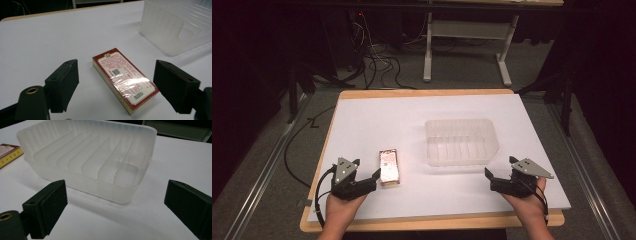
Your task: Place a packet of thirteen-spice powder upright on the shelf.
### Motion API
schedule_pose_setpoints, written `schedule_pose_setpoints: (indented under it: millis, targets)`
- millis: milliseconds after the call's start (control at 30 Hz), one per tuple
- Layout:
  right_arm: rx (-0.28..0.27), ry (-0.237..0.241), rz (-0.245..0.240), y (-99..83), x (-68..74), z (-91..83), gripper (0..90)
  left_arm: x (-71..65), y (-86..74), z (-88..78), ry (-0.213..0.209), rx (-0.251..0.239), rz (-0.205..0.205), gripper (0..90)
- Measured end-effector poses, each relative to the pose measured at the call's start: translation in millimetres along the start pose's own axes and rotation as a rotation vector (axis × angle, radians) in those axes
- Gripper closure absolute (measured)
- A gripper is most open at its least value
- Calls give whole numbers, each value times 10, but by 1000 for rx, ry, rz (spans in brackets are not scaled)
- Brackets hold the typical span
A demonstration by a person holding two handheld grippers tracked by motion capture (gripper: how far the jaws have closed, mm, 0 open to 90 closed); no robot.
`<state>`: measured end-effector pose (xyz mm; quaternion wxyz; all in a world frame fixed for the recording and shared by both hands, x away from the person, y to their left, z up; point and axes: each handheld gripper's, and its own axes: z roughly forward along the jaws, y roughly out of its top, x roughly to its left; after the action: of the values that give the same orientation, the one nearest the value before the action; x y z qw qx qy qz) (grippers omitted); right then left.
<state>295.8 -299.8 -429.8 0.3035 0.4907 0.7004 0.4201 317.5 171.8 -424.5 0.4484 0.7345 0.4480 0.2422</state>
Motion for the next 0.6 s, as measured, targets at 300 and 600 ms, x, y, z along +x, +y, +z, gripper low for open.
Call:
schedule_pose_setpoints:
  millis: [300,600]
  targets:
    - [3,-5,5,-9,-31,-7,105,63,-18,4,-37,11,-35,350]
    - [19,-12,20,-32,-46,13,152,-82,8,94,-170,49,-2,778]
